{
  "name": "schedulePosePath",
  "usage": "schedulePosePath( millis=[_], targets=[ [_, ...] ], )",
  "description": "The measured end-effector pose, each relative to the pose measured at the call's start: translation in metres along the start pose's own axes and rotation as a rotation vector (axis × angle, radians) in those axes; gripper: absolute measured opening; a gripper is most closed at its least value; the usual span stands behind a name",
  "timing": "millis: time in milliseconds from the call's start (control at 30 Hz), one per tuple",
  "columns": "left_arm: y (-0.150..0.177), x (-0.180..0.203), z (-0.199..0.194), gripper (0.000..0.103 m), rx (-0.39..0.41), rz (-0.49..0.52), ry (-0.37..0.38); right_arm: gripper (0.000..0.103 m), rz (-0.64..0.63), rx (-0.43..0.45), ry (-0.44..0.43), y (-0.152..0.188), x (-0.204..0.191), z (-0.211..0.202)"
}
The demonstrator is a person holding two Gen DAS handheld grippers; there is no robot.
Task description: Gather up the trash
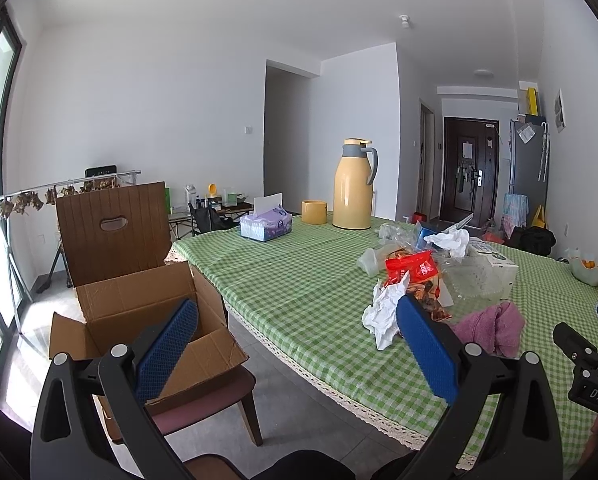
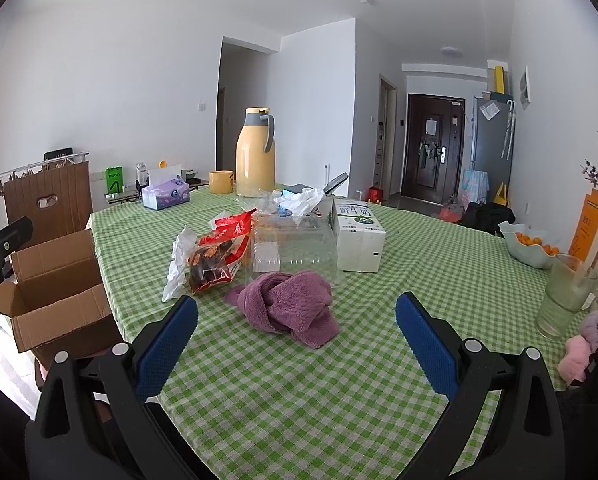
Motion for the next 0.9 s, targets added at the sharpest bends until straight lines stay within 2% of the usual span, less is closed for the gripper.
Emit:
schedulePosePath(
  millis=[900],
  targets=[
    [0.002,-0.001,0.012,0.096,-0.027,-0.002,0.006,0.095,0.013,-0.033,-0.001,0.004,0.002,0.012]
  ],
)
Point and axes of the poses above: each gripper's, at about its wrist camera, not at the fingertips, and z roughly the way its jaws point, x to its right, y to its underside, the point moved 6 cm from there along z, roughly the way its jaws point, and after that the axes turned 4 degrees about z, right-handed, at the moved point
